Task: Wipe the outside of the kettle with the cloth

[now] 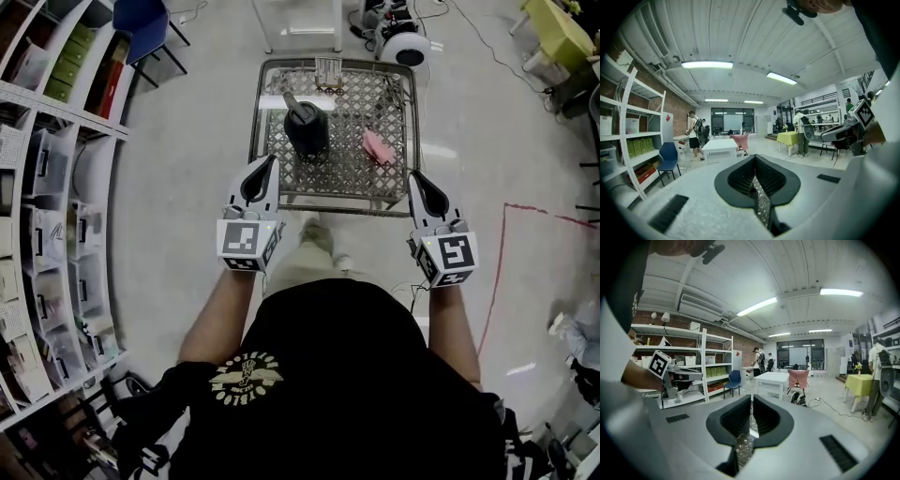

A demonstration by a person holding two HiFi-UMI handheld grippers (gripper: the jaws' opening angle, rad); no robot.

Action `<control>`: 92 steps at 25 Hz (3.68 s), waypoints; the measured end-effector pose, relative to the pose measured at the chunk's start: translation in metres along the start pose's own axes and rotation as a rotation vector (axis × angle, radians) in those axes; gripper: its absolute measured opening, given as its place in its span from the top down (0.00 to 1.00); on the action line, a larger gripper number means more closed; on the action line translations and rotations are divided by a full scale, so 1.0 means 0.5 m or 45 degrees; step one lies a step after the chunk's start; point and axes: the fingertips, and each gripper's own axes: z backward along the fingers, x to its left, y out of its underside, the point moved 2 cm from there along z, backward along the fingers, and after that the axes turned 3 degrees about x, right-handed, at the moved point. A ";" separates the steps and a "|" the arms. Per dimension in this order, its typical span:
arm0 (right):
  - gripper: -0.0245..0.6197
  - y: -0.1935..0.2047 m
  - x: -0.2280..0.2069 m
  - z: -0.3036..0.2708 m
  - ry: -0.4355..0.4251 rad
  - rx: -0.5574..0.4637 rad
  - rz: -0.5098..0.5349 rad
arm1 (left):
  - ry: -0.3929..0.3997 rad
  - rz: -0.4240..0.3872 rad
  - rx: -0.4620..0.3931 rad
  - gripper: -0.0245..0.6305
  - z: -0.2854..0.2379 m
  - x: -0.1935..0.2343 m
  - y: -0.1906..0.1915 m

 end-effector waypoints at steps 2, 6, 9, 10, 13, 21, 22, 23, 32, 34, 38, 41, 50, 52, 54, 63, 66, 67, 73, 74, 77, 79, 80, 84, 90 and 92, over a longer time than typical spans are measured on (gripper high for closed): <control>0.94 0.003 0.001 -0.023 -0.010 0.022 -0.004 | 0.001 0.013 0.017 0.95 -0.015 0.017 0.010; 0.94 0.005 -0.004 -0.072 -0.019 0.063 -0.010 | 0.007 0.031 0.046 0.95 -0.052 0.053 0.021; 0.94 0.002 -0.008 -0.108 -0.014 0.084 -0.021 | 0.022 0.036 0.053 0.95 -0.085 0.078 0.023; 0.94 0.003 -0.011 -0.121 -0.012 0.090 -0.027 | 0.029 0.037 0.059 0.95 -0.099 0.085 0.025; 0.94 0.013 -0.025 -0.161 0.000 0.108 -0.059 | 0.065 0.026 0.078 0.95 -0.151 0.099 0.032; 0.94 0.047 -0.044 -0.253 0.032 0.193 -0.118 | 0.148 -0.016 0.153 0.95 -0.275 0.121 0.064; 0.94 0.050 -0.047 -0.264 0.034 0.204 -0.120 | 0.168 -0.020 0.144 0.95 -0.293 0.122 0.068; 0.94 0.056 -0.049 -0.275 0.037 0.218 -0.123 | 0.186 -0.026 0.139 0.95 -0.310 0.122 0.073; 0.94 0.127 -0.053 -0.334 0.057 0.387 -0.181 | 0.266 -0.281 0.158 0.95 -0.470 0.106 0.122; 0.94 0.146 -0.052 -0.344 0.060 0.419 -0.198 | 0.295 -0.350 0.149 0.95 -0.497 0.094 0.134; 0.94 0.179 -0.044 -0.362 0.066 0.492 -0.243 | 0.361 -0.404 0.154 0.95 -0.534 0.089 0.169; 0.94 0.186 -0.037 -0.360 0.083 0.551 -0.272 | 0.423 -0.397 0.188 0.95 -0.546 0.087 0.186; 0.94 0.170 -0.029 -0.356 0.138 0.584 -0.341 | 0.497 -0.396 0.236 0.95 -0.564 0.074 0.208; 0.94 0.170 -0.027 -0.354 0.137 0.589 -0.354 | 0.507 -0.374 0.241 0.95 -0.566 0.074 0.208; 0.94 0.174 -0.029 -0.357 0.132 0.596 -0.352 | 0.514 -0.363 0.241 0.95 -0.566 0.070 0.212; 0.94 0.201 -0.057 -0.404 0.031 0.592 -0.332 | 0.546 -0.378 0.184 0.95 -0.565 0.060 0.220; 0.94 0.224 -0.069 -0.421 -0.012 0.605 -0.338 | 0.585 -0.392 0.180 0.95 -0.560 0.057 0.223; 0.94 0.236 -0.075 -0.428 -0.021 0.616 -0.332 | 0.589 -0.397 0.188 0.95 -0.560 0.057 0.224; 0.94 0.349 -0.128 -0.472 -0.031 0.760 -0.208 | 0.550 -0.483 0.238 0.95 -0.566 0.052 0.234; 0.94 0.373 -0.136 -0.476 -0.037 0.798 -0.196 | 0.551 -0.485 0.244 0.95 -0.566 0.051 0.236; 0.94 0.444 -0.156 -0.488 -0.060 0.909 -0.139 | 0.553 -0.445 0.257 0.95 -0.569 0.054 0.236; 0.94 0.489 -0.166 -0.493 -0.072 0.977 -0.105 | 0.555 -0.410 0.263 0.95 -0.571 0.058 0.234; 0.94 0.511 -0.170 -0.496 -0.076 1.006 -0.097 | 0.555 -0.398 0.264 0.95 -0.570 0.060 0.233; 0.94 0.567 -0.179 -0.507 -0.100 1.078 -0.112 | 0.514 -0.360 0.252 0.95 -0.571 0.069 0.228; 0.94 0.609 -0.193 -0.507 -0.127 1.141 -0.071 | 0.467 -0.376 0.247 0.95 -0.575 0.068 0.233; 0.90 0.627 -0.198 -0.505 -0.143 1.179 -0.065 | 0.464 -0.326 0.224 0.95 -0.576 0.075 0.232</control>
